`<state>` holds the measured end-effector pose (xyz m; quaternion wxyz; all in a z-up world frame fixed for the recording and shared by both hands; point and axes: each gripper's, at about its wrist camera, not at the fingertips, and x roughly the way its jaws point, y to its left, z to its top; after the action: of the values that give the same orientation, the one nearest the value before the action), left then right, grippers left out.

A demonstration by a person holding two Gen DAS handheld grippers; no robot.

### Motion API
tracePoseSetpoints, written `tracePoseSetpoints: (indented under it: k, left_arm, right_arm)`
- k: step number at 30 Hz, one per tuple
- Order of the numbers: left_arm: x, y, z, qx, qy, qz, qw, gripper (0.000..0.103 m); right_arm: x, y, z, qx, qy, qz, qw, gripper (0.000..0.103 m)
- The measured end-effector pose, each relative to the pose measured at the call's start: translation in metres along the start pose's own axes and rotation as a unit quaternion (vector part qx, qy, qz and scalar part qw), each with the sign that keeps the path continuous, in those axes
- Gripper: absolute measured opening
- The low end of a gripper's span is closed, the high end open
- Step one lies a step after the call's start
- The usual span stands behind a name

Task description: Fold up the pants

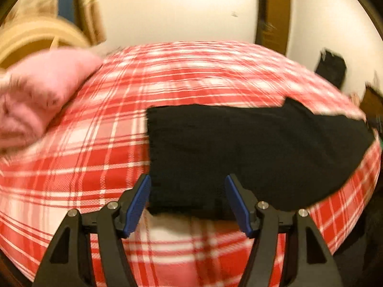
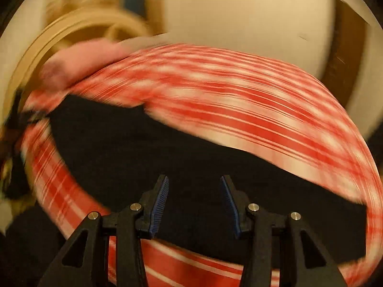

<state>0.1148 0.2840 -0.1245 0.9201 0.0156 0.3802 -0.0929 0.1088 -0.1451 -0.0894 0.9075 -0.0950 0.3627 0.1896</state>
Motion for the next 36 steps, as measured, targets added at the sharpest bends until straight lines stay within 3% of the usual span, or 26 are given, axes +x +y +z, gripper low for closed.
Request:
tracePoseSetpoints:
  k: [3, 5, 8, 10, 12, 13, 15, 18, 24, 32, 33, 35, 36]
  left_arm:
    - [0.023, 0.008, 0.007, -0.023, 0.015, -0.027, 0.9993, 0.067]
    - [0.035, 0.010, 0.010, -0.032, 0.020, -0.019, 0.9991, 0.069]
    - [0.052, 0.016, 0.015, -0.046, 0.027, -0.006, 0.9986, 0.089]
    - [0.056, 0.024, 0.015, -0.060, 0.033, -0.026, 0.9973, 0.089]
    - [0.058, 0.028, 0.010, -0.080, 0.031, -0.061, 0.9944, 0.082]
    - [0.058, 0.028, 0.010, -0.081, 0.028, -0.067, 0.9940, 0.071]
    - [0.055, 0.023, 0.012, -0.079, 0.023, -0.092, 0.9923, 0.035]
    - [0.047, 0.015, 0.015, -0.068, 0.006, -0.095, 0.9932, 0.020]
    - [0.011, 0.027, 0.018, -0.103, -0.031, -0.072, 0.9915, 0.018]
    - [0.020, 0.039, -0.008, -0.105, 0.013, -0.059, 0.9926, 0.019]
    - [0.022, 0.039, -0.007, -0.108, 0.012, -0.060, 0.9923, 0.019]
    - [0.022, 0.037, -0.008, -0.103, 0.010, -0.054, 0.9932, 0.020]
    - [0.020, 0.034, -0.009, -0.092, 0.010, -0.047, 0.9946, 0.023]
  right_arm:
    - [0.027, 0.057, 0.010, -0.066, 0.013, 0.042, 0.997, 0.046]
    - [0.042, 0.085, 0.011, -0.100, 0.023, 0.050, 0.994, 0.046]
    - [0.056, 0.107, 0.012, -0.123, 0.028, 0.053, 0.991, 0.046]
    - [0.058, 0.112, 0.006, -0.124, 0.031, 0.067, 0.989, 0.046]
    - [0.059, 0.111, 0.000, -0.121, 0.036, 0.072, 0.989, 0.046]
    - [0.060, 0.112, -0.001, -0.118, 0.039, 0.072, 0.990, 0.046]
    - [0.062, 0.111, -0.005, -0.112, 0.043, 0.069, 0.990, 0.046]
    - [0.058, 0.111, -0.005, -0.097, 0.039, 0.072, 0.992, 0.046]
    - [0.051, 0.121, -0.005, -0.099, 0.028, 0.075, 0.992, 0.046]
    - [0.055, 0.110, -0.009, -0.075, 0.022, 0.055, 0.995, 0.046]
    - [0.058, 0.106, -0.010, -0.070, 0.025, 0.047, 0.996, 0.046]
    - [0.076, 0.102, -0.017, -0.065, 0.090, 0.068, 0.992, 0.047]
    - [0.076, 0.103, -0.020, -0.074, 0.093, 0.069, 0.991, 0.049]
